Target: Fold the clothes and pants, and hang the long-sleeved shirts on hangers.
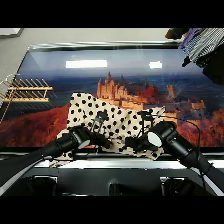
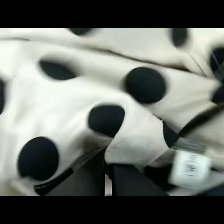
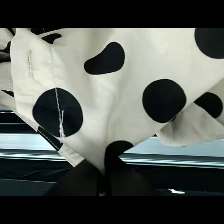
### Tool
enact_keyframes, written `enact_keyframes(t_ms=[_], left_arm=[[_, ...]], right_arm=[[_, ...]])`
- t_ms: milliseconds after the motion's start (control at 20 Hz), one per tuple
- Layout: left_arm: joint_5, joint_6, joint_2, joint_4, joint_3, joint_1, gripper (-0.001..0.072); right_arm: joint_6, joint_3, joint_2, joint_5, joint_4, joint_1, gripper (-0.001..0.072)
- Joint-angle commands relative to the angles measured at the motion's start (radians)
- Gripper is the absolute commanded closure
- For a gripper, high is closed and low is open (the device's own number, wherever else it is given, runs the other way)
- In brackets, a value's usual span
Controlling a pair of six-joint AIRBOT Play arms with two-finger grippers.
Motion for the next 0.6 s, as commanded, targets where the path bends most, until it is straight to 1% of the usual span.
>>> enact_keyframes(t_ms=[0, 100, 150, 250, 350, 450, 550], left_arm=[[-0.086, 0.047, 0.031, 0.0, 0.048, 0.08, 0.0685], [-0.128, 0.148, 0.061, -0.051, 0.085, 0.127, 0.0686], [-0.145, 0.204, 0.073, -0.11, 0.104, 0.156, 0.0686], [-0.198, 0.329, 0.078, -0.283, 0.149, 0.22, 0.0686], [-0.267, 0.414, 0.077, -0.458, 0.189, 0.283, 0.0685], [-0.343, 0.428, 0.076, -0.57, 0.214, 0.346, 0.0685], [-0.381, 0.428, 0.076, -0.619, 0.22, 0.403, 0.0684]], right_arm=[[0.002, 0.0, 0.001, 0.0, 0.002, 0.001, 0.0683], [0.002, 0.0, 0.0, -0.006, -0.001, 0.001, 0.0683], [0.002, 0.0, 0.0, -0.014, -0.001, 0.001, 0.0683], [0.002, 0.0, 0.0, -0.036, -0.001, 0.001, 0.0683], [0.002, 0.0, 0.0, -0.059, -0.01, 0.001, 0.0683], [0.032, 0.0, 0.0, -0.081, -0.056, 0.001, 0.0684], [0.097, 0.0, 0.0, -0.085, -0.121, 0.001, 0.0684]])
